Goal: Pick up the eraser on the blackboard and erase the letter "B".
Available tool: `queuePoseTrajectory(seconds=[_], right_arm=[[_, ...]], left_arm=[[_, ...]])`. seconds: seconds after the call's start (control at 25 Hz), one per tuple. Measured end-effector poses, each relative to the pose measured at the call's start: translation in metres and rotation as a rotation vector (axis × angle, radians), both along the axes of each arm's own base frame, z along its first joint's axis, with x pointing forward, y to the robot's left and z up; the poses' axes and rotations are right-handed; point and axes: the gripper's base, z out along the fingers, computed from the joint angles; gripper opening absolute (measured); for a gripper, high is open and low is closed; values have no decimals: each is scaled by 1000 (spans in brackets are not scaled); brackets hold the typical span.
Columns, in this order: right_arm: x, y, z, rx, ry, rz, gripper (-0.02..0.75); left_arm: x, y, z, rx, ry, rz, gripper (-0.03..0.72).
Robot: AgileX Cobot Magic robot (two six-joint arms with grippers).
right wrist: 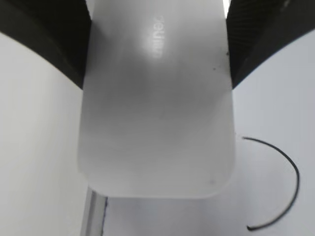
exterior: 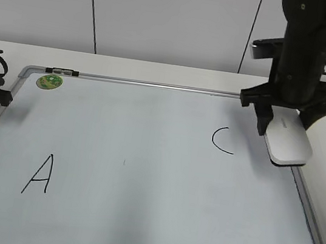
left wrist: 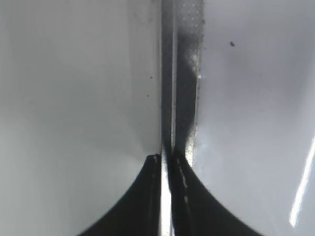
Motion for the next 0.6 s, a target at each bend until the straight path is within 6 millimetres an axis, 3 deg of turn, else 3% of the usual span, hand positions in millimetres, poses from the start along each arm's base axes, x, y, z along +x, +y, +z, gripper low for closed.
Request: queuePoseTrajectory(seconds=[0.28, 0.6], right_arm=[[-32, -33, -29, 93, 172, -72, 513], [-29, -49, -38, 188, 178, -80, 513]], left_arm=[[0, 0, 0, -1, 0, 1, 17], [0, 0, 0, -2, 2, 1, 17]])
